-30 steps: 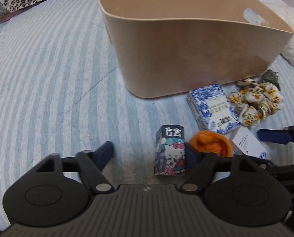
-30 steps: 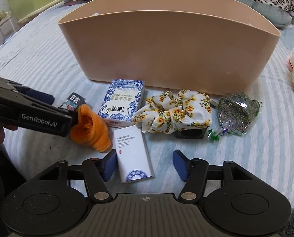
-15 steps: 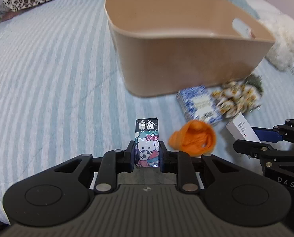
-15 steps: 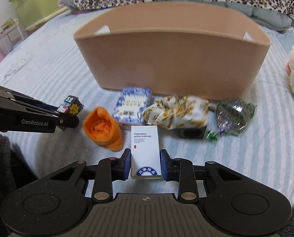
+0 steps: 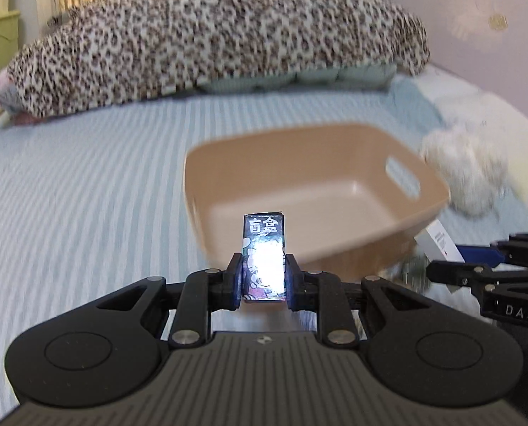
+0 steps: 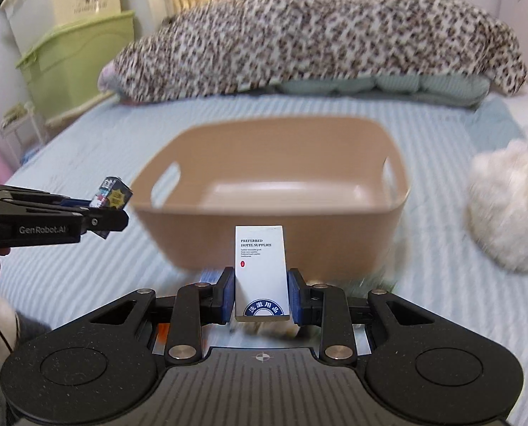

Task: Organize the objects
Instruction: 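Carry both boxes over the beige basket and open both tools to drop them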

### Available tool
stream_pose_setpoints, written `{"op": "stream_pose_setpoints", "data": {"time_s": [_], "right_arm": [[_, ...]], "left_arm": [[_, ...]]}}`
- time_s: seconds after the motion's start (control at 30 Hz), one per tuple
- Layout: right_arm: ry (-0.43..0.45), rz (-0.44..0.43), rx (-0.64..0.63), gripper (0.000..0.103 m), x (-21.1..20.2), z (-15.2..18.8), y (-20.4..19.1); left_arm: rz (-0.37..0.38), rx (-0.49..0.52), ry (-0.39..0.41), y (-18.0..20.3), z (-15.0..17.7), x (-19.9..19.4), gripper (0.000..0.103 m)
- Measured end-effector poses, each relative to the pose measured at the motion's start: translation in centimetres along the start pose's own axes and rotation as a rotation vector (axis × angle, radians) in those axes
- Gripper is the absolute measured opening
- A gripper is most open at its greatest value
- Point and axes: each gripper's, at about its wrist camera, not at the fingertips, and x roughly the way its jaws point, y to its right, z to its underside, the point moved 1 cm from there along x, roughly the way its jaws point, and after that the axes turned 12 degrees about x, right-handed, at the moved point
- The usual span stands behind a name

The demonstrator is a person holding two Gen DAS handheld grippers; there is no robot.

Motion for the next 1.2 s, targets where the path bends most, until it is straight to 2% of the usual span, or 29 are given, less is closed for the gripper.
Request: {"op": "stream_pose_setpoints", "data": {"time_s": [0.13,0.27,0.37,0.5,0.73,0.77,0.8,0.87,0.9,1.07,1.2], "right_arm": [[0.055,0.012,0.015,0.029,0.4,-2.7,0.9],[0.095,0.037,0.004,0.029,1.5,-5.0,1.3],[0.089,0.055,0.005,0.029,3.4,-6.2,1.9],[0.058,0.084,0.002,0.029,6.0,-6.7,2.3],[0.015,0.128,-0.031,0.029,8.1,-6.0,2.2],[0.019,0.128,-0.026,0.039,7.9,-6.0,2.3],[0.024,0.125,-0.019,0.040,7.6,-5.9,2.3],[0.030,0.113,-0.002,0.048,6.8,-5.7,2.4],[0.037,0.109,0.007,0.054,6.3,-5.6,2.4],[0.058,0.104,0.015,0.067,3.5,-5.2,2.3],[0.061,0.094,0.005,0.077,1.3,-4.3,2.0]], "left_arm": [[-0.029,-0.003,0.017,0.7,-2.5,2.4,0.025],[-0.030,-0.007,-0.008,1.0,-3.7,5.8,0.025],[-0.054,-0.025,-0.060,1.0,-3.5,8.5,0.025],[-0.047,-0.035,-0.111,1.1,-2.9,10.8,0.025],[-0.027,-0.023,-0.142,1.5,-2.5,11.6,0.028],[-0.030,-0.021,-0.146,1.5,-2.5,11.3,0.036],[-0.035,-0.023,-0.145,1.5,-2.5,10.9,0.053],[-0.053,-0.042,-0.115,1.3,-2.6,9.4,0.077],[-0.055,-0.049,-0.094,1.2,-2.7,8.6,0.080],[-0.051,-0.031,-0.049,1.3,-2.8,4.7,0.091],[-0.058,-0.039,-0.060,1.2,-1.7,2.6,0.094]]}}
